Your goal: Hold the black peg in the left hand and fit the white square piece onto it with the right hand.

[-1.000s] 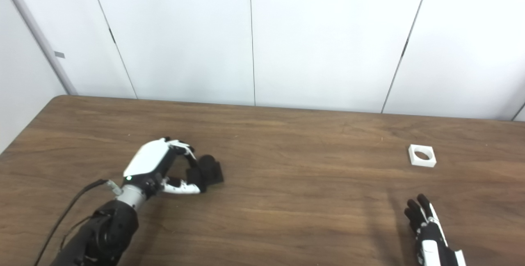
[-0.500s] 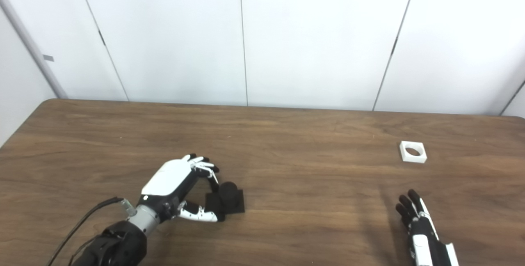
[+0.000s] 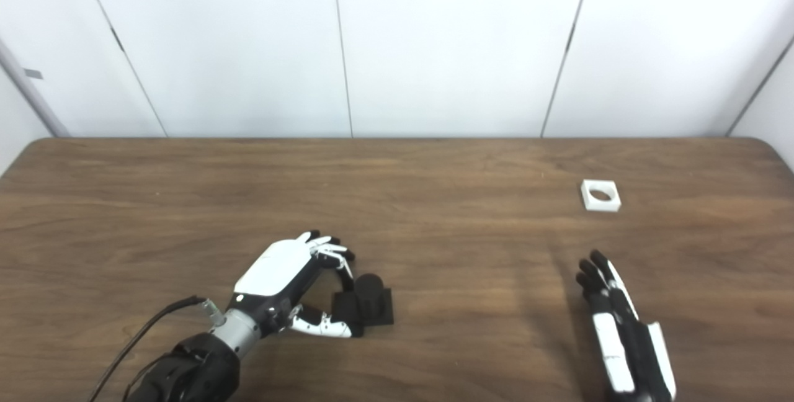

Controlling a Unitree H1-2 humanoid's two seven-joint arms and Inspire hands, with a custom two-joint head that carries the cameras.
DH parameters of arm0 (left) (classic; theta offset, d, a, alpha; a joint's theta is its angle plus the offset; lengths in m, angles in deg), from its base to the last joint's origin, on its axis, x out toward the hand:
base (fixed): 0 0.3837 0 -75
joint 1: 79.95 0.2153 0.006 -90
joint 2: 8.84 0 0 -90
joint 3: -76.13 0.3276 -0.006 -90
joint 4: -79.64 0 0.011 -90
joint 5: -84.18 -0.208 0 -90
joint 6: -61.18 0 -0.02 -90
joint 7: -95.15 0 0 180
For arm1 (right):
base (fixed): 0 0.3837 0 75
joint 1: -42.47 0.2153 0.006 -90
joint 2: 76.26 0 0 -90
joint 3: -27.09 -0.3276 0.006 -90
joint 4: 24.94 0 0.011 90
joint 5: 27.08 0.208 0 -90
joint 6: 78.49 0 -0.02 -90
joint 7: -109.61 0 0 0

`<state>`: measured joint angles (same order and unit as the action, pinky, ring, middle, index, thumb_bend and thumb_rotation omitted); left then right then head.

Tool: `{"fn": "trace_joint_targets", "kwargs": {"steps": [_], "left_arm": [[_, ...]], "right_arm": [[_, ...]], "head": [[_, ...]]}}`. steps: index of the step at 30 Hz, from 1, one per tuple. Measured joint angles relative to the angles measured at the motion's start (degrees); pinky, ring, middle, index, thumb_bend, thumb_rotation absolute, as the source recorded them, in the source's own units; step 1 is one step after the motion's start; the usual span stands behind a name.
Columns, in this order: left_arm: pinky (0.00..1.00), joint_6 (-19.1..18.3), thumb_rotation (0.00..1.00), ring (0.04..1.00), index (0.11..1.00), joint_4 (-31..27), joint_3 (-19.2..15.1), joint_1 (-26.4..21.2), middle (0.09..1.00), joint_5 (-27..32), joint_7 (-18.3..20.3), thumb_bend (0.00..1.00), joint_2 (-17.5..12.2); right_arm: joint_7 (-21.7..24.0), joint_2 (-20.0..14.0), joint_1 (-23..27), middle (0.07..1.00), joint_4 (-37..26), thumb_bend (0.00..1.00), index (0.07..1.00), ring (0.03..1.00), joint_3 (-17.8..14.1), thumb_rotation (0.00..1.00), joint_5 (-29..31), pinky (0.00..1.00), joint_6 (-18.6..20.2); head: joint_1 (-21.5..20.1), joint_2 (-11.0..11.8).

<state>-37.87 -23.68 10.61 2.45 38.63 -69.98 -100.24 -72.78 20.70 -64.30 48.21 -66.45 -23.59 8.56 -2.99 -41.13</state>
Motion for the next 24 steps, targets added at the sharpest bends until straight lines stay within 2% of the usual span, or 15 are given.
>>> {"fn": "trace_joint_targets", "kwargs": {"steps": [4, 7, 11, 13, 16, 21, 24], "left_arm": [[1.00, -0.04, 0.05, 0.892, 0.485, -0.13, 0.25, 0.00, 0.803, -0.16, 0.95, 0.52, 0.47], [1.00, -0.55, 0.05, 0.892, 0.485, -0.35, 0.29, 0.00, 0.806, -0.20, 1.59, 0.52, 0.86], [1.00, -1.78, 0.05, 0.894, 0.485, -0.86, 0.55, -0.01, 0.804, -0.31, 2.42, 0.52, 1.22], [1.00, -2.29, 0.05, 0.893, 0.485, -1.15, 0.69, -0.03, 0.803, -0.44, 3.00, 0.52, 1.23], [1.00, -2.56, 0.05, 0.892, 0.485, -1.20, 0.68, -0.14, 0.804, -0.44, 3.40, 0.52, 1.23], [1.00, -2.93, 0.05, 0.893, 0.485, -1.20, 0.70, -0.24, 0.804, -0.42, 3.54, 0.52, 1.34], [1.00, -2.93, 0.05, 0.894, 0.485, -1.19, 0.64, -0.24, 0.803, -0.23, 3.54, 0.52, 1.32]], "right_arm": [[-0.11, 0.02, 0.02, 0.899, -0.58, 0.52, 0.899, 0.910, -0.06, 0.81, 0.01, 0.92, 0.82], [-0.55, 0.03, 0.13, 0.909, -1.51, 0.56, 0.882, 0.939, -0.06, 0.78, -0.53, 0.96, 2.66], [-1.22, 0.07, 0.26, 0.908, -2.85, 0.55, 0.860, 0.915, 0.10, 0.73, -2.97, 0.88, 4.86], [-1.88, 0.06, 0.53, 0.904, -3.04, 0.55, 0.849, 0.904, 0.00, 0.68, -3.87, 0.85, 5.46], [-2.35, 0.06, 0.94, 0.871, -3.39, 0.60, 0.818, 0.877, -0.13, 0.59, -5.14, 0.81, 6.34], [-3.43, 0.04, 1.52, 0.841, -4.29, 0.60, 0.766, 0.878, -0.55, 0.47, -8.46, 0.86, 8.11], [-4.25, -0.07, 2.53, 0.829, -5.05, 0.63, 0.732, 0.868, -1.22, 0.41, -10.22, 0.86, 9.51]], "head": [[-0.53, -0.44], [-1.32, -1.05], [-2.20, -1.76], [-2.46, -1.93], [-2.55, -2.02], [-3.51, -2.46], [-4.13, -2.46]]}}
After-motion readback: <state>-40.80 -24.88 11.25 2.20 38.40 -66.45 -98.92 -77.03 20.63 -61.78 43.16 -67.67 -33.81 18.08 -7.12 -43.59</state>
